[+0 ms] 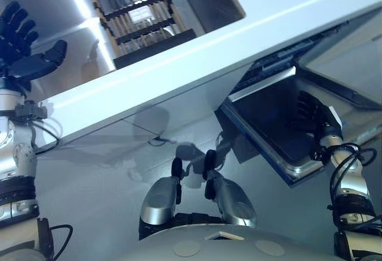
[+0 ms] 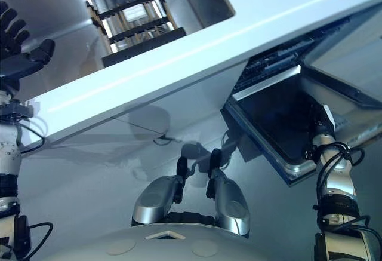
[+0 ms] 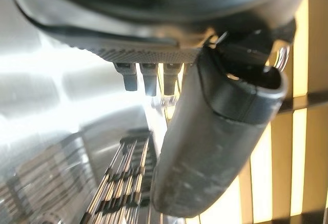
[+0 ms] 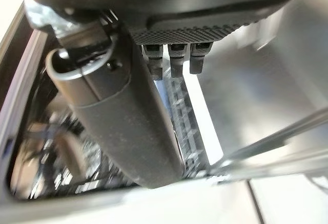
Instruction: Pick up plates and place into dishwasher.
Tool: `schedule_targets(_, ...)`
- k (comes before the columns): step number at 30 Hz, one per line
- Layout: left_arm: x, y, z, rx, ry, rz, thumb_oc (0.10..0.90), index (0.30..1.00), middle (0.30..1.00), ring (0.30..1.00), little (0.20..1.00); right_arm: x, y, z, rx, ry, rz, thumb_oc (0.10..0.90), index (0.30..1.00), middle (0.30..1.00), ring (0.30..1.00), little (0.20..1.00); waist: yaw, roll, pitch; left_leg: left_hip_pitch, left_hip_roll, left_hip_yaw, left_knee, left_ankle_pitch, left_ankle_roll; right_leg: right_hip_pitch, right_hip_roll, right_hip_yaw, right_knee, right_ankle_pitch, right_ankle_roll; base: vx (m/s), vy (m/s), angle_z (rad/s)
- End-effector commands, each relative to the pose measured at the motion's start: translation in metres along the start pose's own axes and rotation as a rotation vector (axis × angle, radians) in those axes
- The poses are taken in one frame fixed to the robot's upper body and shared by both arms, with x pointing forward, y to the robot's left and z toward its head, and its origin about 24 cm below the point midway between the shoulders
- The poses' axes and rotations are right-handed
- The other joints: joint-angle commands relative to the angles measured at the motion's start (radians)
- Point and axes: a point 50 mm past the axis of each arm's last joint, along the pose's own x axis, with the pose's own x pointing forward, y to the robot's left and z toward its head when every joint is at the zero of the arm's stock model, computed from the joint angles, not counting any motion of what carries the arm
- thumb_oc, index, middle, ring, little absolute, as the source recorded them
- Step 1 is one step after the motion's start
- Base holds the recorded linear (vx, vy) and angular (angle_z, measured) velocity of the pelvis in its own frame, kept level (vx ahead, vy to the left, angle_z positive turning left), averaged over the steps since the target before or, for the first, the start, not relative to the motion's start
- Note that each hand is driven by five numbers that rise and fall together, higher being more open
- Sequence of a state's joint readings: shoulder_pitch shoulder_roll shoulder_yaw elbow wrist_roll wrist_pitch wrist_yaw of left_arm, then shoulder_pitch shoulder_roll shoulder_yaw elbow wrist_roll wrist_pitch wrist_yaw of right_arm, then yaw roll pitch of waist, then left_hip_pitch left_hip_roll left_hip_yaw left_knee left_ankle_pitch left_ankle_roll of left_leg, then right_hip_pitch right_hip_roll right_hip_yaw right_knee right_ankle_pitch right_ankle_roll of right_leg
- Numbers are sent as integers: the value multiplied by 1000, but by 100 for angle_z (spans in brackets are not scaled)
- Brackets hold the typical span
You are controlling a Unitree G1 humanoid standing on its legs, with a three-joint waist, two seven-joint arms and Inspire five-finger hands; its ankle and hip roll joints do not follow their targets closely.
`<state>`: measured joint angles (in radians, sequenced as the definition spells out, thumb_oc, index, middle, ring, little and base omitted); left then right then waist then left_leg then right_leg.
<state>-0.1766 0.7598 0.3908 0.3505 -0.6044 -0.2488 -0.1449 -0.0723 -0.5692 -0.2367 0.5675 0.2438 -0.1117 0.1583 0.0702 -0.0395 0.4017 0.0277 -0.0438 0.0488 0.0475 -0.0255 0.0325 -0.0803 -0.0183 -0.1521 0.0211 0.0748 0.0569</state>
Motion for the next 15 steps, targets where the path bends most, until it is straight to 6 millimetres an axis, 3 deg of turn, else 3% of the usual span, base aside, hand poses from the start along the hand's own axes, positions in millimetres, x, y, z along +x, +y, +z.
schedule_targets(1, -6, -17, -33, -50, 69, -15, 800, 900, 900, 900, 900, 5, -35, 63, -17, -316, -163, 800, 900, 900, 900, 900, -71, 13, -98, -5, -37, 2, -20, -24, 63, -1, 9, 17, 94, -126, 34, -40, -61, -33)
schedule_targets(4, -4, -20, -36, -51, 79, -21, 800, 900, 900, 900, 900, 4, -47, 59, 57, -304, -282, 800, 900, 900, 900, 900, -84, 17, -111, 3, -38, 12, -26, -30, 60, 6, 15, 34, 83, -124, 33, -18, -62, -30)
schedule_targets(7, -6, -21, -43, -45, 107, -29, 800, 900, 900, 900, 900, -2, -63, 41, 141, -252, -437, 800, 900, 900, 900, 900, -98, 23, -128, 16, -39, 22, -27, -37, 57, 19, 20, 49, 75, -118, 30, 42, -76, -20)
schedule_targets(15, -11, -23, -53, -39, 137, -32, 800, 900, 900, 900, 900, -20, -94, 29, 207, -258, -794, 800, 900, 900, 900, 900, -112, 44, -134, 20, -44, 24, -20, -45, 45, 43, 32, 70, 59, -108, 13, 17, -46, -11)
